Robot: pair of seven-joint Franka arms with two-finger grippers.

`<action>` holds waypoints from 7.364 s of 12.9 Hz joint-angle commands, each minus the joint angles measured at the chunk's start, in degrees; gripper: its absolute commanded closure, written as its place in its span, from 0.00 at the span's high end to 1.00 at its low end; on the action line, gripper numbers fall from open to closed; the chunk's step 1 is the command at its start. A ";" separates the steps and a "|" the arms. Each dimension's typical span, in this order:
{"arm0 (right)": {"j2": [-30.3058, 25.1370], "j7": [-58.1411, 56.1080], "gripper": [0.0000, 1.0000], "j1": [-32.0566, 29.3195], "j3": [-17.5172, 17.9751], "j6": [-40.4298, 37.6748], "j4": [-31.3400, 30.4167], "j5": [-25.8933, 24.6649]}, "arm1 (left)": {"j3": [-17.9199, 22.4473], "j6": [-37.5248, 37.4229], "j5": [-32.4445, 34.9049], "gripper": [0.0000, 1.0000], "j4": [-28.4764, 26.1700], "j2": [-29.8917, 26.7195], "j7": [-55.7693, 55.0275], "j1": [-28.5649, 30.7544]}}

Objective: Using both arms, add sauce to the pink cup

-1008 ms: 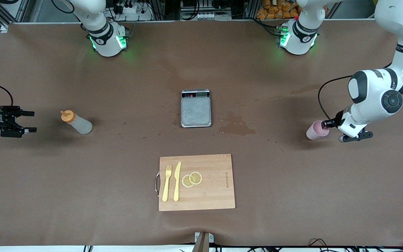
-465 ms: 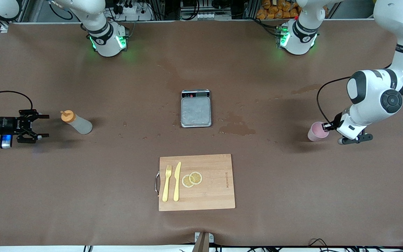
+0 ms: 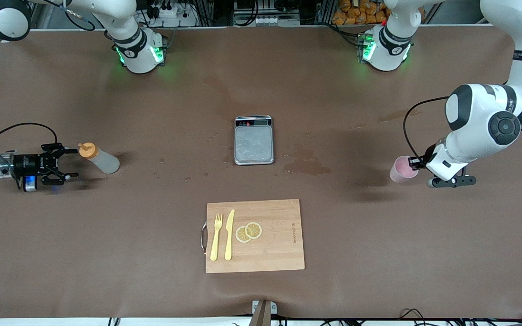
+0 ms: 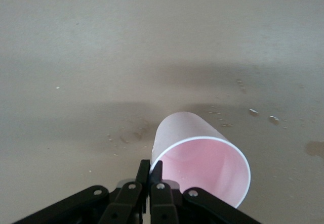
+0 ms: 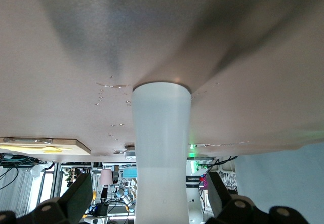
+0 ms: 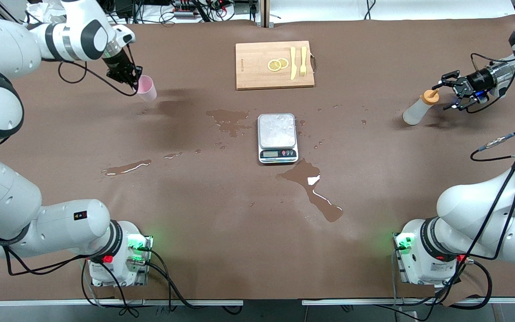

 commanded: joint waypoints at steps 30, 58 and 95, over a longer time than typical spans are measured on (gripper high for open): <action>4.78 -3.52 0.45 2.71 1.42 -4.81 -0.55 2.00 | -1.22 -0.93 1.35 0.00 26.91 23.03 -61.88 -46.28; -13.23 46.73 0.48 25.89 5.90 4.13 1.56 -2.83 | 0.18 -24.03 1.44 1.00 28.58 -2.97 -27.81 -13.69; -12.63 97.55 0.39 60.63 5.90 -6.57 6.39 -38.52 | 11.26 -39.87 -1.11 1.00 32.62 -10.37 -5.28 -12.01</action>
